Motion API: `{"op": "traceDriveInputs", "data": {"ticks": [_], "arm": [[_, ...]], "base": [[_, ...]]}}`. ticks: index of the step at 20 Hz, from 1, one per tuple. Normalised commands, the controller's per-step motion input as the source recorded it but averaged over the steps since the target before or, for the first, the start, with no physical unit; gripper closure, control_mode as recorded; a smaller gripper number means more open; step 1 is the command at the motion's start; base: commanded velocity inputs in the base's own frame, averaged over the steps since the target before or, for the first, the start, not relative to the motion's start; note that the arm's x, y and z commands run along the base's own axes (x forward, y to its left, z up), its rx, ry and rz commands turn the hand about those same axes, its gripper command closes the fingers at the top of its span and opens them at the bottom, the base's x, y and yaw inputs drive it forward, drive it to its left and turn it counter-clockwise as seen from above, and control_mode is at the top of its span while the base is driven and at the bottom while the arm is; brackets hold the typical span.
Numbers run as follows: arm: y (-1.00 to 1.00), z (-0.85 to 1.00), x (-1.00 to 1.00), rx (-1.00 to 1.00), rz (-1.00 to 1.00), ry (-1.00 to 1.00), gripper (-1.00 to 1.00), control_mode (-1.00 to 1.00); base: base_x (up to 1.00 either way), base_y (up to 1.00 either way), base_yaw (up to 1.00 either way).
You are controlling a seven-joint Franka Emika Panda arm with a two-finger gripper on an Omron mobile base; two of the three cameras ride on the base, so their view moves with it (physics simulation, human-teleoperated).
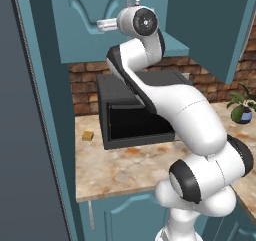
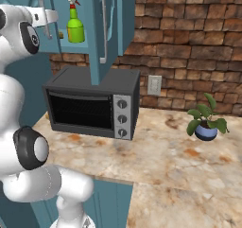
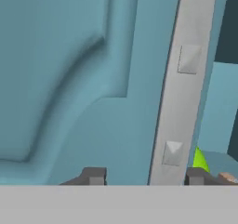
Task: Pick the sponge and spray from the cabinet and place them on the counter.
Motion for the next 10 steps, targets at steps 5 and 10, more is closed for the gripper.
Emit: {"op": "traceDriveInputs", "data": {"ticks": [5,10], "arm": [[1.0,-0.46,-0.04,-0.1,-0.03,0.12,1.0,-1.0],[1.0,-0.45,-0.23,-0.11,-0.05,0.06,1.0,-1.0]], "base": [[0.0,0.0,0.0],[0.0,0.0,0.0]]}}
